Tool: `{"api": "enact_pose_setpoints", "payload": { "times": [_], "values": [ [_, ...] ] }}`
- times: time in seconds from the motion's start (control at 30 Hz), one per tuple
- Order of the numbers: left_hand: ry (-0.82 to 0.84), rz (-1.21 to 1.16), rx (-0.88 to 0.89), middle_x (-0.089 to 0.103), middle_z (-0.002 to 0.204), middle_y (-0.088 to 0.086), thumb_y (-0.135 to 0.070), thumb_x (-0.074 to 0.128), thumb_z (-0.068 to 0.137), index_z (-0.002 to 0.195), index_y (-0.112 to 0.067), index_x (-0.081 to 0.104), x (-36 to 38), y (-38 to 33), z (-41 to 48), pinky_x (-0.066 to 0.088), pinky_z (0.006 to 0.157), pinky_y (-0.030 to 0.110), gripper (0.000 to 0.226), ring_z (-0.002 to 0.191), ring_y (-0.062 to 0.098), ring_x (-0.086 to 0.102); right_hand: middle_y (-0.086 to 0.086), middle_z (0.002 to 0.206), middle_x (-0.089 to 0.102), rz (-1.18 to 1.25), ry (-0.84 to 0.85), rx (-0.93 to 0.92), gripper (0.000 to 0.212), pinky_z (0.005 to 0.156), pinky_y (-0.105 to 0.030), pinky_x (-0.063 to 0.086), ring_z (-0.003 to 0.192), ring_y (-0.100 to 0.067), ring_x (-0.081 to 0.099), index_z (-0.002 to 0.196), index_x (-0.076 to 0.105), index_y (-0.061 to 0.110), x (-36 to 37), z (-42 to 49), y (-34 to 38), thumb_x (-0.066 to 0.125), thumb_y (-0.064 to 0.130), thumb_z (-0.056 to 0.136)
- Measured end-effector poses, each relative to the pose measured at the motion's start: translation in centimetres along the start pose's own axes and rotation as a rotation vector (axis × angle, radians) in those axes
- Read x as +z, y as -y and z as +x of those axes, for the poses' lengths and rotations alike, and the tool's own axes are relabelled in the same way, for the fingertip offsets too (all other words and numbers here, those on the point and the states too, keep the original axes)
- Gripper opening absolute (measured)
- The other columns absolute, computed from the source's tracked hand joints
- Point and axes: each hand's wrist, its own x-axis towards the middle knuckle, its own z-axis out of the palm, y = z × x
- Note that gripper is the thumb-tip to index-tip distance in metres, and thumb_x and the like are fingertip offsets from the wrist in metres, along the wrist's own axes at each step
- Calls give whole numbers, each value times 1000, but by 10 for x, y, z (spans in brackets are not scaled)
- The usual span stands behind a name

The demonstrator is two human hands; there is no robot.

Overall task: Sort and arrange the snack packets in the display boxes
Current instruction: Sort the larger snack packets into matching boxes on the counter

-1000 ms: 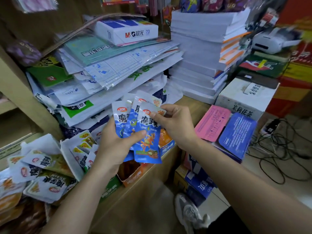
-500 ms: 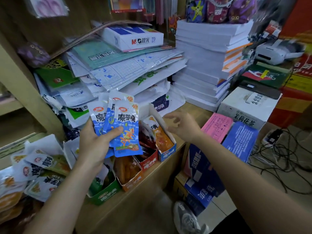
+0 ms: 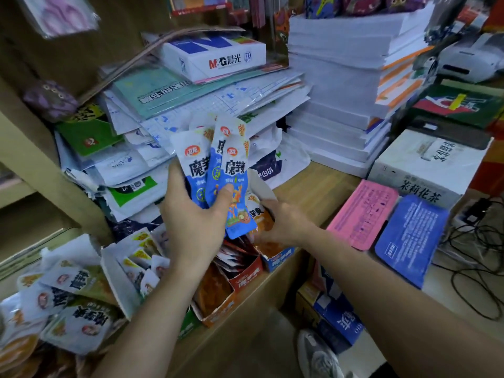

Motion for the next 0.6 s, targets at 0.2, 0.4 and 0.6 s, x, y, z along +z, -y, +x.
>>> {"api": "enact_pose_setpoints", "payload": {
  "times": [0.2,0.4,0.6],
  "values": [
    [-46,130,61,69,113,-19,-8,79,82,138,-13,51,20,10,-4,54,92,26,63,105,0,67,3,110,61,34,-11,37,99,80,-35,52,100,-19,61,126,57,27,-2,-9,2,70,87,48],
    [17,418,41,74,111,-3,-14,78,83,142,-24,47,8,22,-13,56,85,42,68,98,24,70,3,109,63,27,-96,76,71,77,-36,55,93,-18,63,120,60,22,0,-28,2,87,56,65],
    [19,430,-7,72,102,-7,-16,79,83,143,-22,48,6,24,-15,40,69,27,68,80,10,59,1,89,69,207,-327,76,32,69,-37,56,80,-18,64,82,66,14,-4,-43,6,90,33,72]
  ]
}}
